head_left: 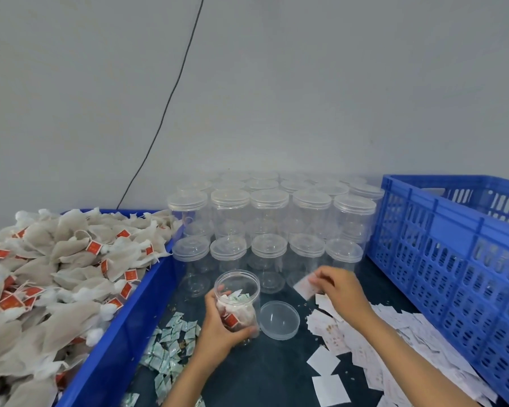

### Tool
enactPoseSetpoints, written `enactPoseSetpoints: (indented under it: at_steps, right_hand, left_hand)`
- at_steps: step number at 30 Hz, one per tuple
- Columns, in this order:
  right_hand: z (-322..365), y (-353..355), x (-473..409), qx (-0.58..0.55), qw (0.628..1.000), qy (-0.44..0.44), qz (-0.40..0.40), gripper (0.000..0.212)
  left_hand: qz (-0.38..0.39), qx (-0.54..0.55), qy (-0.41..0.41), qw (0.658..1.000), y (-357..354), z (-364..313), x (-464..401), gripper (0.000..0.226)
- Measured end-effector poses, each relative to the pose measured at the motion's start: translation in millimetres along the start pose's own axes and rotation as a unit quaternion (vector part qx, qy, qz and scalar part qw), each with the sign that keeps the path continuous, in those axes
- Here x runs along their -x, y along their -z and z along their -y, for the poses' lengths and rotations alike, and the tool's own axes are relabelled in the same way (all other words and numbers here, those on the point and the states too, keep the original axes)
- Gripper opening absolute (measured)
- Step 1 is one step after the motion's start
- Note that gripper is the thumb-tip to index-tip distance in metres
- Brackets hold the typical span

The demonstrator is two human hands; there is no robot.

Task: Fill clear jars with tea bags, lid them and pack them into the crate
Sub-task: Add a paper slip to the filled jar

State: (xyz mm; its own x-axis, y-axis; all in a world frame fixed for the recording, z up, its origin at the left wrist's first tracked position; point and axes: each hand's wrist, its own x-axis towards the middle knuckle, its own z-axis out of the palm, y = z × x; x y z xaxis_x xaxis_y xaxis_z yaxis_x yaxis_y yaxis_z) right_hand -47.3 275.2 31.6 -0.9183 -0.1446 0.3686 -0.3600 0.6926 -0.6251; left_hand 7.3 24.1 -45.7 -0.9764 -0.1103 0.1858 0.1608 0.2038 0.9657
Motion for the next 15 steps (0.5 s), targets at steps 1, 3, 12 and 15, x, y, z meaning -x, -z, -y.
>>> enactPoseSetpoints:
  at_steps: [1, 3, 12, 15]
  right_hand:
    - [17.0, 1.0, -4.2, -0.079, 0.997, -0.001, -0.020, 0.017]
    - [52.6, -0.2, -12.7, -0.190, 0.982, 0.012, 0.011, 0.013]
    - [111.9, -51.5, -26.4, 0.107, 0.969, 0.139, 0.175, 0.007]
    - [110.1, -59.3, -22.7, 0.135, 0.969, 0.133, 0.157, 0.007]
  left_hand:
    - [-0.003, -0.001, -0.006, 1.000, -0.8, 0.9, -0.5, 0.101]
    - [-0.014, -0.007, -0.023, 1.000, -3.7, 1.8, 0.1, 0.100]
    - [-0.045, -0.039, -0.086, 0.994, -10.0, 0.0, 4.5, 0.100]
    - [-0.052, -0.043, -0.092, 0.993, -9.8, 1.7, 5.0, 0.100]
